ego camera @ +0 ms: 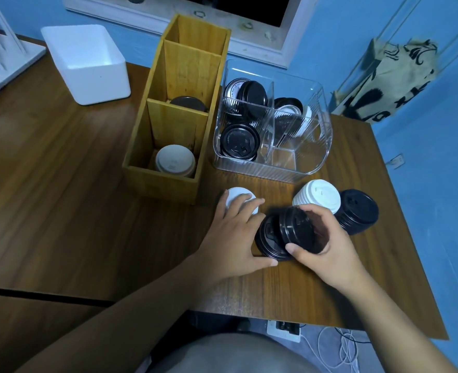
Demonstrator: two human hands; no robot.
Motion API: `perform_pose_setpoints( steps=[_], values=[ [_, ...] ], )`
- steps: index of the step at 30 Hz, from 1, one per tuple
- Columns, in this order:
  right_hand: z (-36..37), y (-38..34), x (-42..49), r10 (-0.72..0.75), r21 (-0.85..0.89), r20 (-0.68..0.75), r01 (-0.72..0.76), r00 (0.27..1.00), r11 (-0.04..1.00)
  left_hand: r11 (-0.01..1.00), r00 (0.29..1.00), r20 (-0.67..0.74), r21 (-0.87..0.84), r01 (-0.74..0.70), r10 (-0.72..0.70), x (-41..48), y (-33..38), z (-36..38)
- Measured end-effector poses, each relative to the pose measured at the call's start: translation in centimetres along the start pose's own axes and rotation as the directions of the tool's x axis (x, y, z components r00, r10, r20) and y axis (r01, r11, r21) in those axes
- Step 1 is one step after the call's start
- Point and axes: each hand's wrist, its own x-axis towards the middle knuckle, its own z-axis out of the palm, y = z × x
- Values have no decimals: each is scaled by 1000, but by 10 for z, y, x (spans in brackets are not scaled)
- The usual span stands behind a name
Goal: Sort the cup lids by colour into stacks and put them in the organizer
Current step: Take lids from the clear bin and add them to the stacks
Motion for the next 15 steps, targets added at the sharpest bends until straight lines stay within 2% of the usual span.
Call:
perform_pose_setpoints(
  steps=[4,8,15],
  values=[
    [-7,5,-6,31,13,-53,-30,998,999,1000,1000,19,5,8,-8,0,0,0],
    [-7,5,-6,22,-72,-2,-22,1000,997,1000,1000,23,14,11,-12,1,0,0],
    [4,-3,3,-63,-299,115,95,991,949,1000,1000,-3,-21,4,-4,0,0,2]
  ],
)
